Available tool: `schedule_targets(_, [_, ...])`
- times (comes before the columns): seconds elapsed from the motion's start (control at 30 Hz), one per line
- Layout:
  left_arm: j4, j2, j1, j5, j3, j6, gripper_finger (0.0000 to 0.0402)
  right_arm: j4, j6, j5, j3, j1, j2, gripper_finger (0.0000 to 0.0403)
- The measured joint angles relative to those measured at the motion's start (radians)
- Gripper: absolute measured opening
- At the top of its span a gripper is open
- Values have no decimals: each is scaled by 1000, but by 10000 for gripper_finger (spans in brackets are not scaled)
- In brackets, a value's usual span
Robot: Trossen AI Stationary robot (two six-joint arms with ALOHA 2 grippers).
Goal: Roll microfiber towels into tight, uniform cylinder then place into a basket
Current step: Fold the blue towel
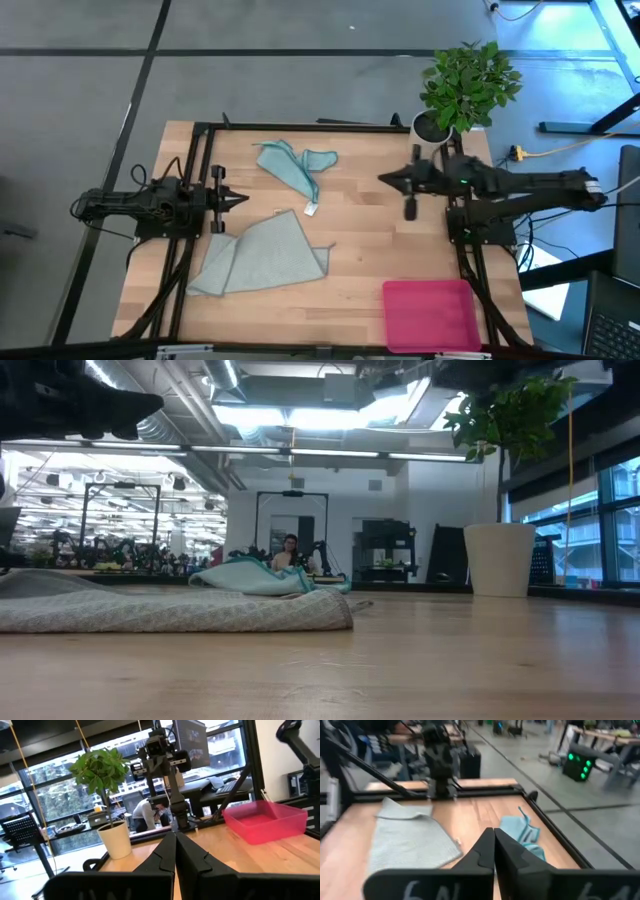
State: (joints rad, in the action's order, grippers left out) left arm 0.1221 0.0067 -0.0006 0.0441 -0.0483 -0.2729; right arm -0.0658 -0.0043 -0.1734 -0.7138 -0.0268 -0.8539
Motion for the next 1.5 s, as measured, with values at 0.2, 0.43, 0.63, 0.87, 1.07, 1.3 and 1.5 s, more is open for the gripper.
schedule_targets(0.2, [-2,0,0,0,0,-28,0,-17,54,-3,-137,-60,-221,44])
schedule_targets(0.43, [-2,0,0,0,0,-51,0,-165,174,-3,-299,-156,-429,99])
schedule_targets(0.63, [-2,0,0,0,0,-51,0,-309,368,-16,-448,-258,-602,135])
schedule_targets(0.87, [-1,0,0,0,-1,-20,0,-432,433,71,-599,-359,-805,144])
schedule_targets(1.07, [-1,0,0,0,-1,-17,0,-508,445,88,-696,-417,-959,144])
schedule_targets(1.3, [-2,0,0,-1,-1,-16,0,-524,445,153,-793,-463,-1102,144])
schedule_targets(1.5, [-2,0,0,-5,-1,-14,0,-544,444,202,-872,-496,-1198,144])
